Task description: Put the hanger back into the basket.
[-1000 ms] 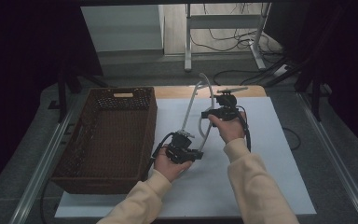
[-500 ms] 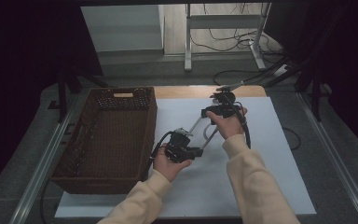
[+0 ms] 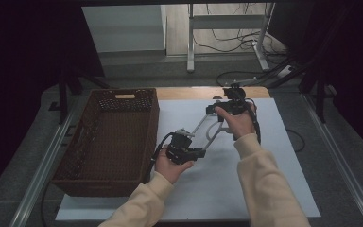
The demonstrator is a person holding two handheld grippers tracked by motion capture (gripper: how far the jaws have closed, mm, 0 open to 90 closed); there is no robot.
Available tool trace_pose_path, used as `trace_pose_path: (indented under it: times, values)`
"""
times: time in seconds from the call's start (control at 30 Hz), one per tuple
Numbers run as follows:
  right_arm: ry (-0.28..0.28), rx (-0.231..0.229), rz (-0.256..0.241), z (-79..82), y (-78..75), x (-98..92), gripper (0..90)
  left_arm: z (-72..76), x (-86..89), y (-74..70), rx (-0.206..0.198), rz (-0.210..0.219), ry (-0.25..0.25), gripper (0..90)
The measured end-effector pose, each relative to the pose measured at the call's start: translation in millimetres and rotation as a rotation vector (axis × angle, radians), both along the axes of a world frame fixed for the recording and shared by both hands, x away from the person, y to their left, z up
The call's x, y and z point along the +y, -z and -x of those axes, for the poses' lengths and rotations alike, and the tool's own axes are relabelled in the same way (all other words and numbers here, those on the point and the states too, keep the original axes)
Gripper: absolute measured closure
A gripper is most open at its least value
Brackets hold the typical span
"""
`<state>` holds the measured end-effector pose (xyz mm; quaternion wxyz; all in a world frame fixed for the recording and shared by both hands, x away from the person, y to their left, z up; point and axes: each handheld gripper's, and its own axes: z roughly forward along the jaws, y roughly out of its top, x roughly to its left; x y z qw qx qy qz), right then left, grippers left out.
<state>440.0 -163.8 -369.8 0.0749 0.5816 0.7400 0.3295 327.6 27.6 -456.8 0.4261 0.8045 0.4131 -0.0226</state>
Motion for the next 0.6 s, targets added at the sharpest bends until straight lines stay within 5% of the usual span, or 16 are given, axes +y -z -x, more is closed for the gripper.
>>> trace_pose_path:
  times: [0.3,0.47,0.6]
  values:
    - [-0.064,-0.233,-0.178,51.5,-57.4,-46.7,13.3,3.2,9.0,-10.5,-0.016,0.068,-0.01,82.0]
    - [-0.081,-0.278,-0.19,72.7,-65.3,-67.2,13.4,4.2,12.4,-14.8,-0.014,0.098,-0.011,82.0]
    - [-0.082,-0.294,-0.165,84.7,-55.4,-84.2,14.1,6.2,12.8,-18.0,-0.018,0.117,-0.007,82.0]
